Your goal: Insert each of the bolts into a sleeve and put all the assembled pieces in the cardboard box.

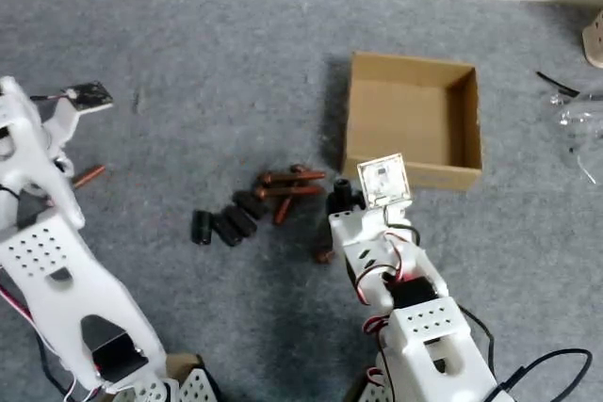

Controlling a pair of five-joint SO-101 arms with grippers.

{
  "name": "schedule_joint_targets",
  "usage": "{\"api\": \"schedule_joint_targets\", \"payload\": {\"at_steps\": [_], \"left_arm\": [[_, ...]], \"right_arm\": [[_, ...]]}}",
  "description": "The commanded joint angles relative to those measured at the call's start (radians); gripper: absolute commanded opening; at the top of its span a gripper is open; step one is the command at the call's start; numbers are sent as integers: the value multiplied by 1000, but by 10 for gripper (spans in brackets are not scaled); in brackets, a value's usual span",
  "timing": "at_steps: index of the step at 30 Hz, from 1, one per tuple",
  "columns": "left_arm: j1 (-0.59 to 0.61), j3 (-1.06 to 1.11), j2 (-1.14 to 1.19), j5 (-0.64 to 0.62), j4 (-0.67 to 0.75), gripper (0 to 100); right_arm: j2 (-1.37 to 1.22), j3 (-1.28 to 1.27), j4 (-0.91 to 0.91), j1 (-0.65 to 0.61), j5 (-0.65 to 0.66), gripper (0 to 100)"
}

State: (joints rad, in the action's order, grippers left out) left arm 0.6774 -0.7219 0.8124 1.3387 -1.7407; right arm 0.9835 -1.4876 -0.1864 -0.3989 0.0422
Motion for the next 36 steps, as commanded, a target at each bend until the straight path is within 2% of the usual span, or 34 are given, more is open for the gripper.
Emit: {"api": "schedule_joint_targets", "payload": {"at_steps": [1,14,17,20,24,27,32,36], "left_arm": [[22,-147,31,40,-34,6],[25,-159,87,41,-34,14],[27,-159,88,38,-34,120],[30,-160,84,-44,-14,239],[1,-182,79,-98,-6,205],[-28,-259,79,-324,-15,188],[-1,-357,76,-956,-20,189],[28,-337,7,-1338,-20,189]], "right_arm": [[24,7,39,18,8,5],[24,7,39,19,8,5],[24,7,39,19,8,5],[24,7,39,19,8,5],[24,7,39,19,8,5],[24,7,39,19,8,5],[24,7,39,19,8,5],[24,7,39,19,8,5]]}}
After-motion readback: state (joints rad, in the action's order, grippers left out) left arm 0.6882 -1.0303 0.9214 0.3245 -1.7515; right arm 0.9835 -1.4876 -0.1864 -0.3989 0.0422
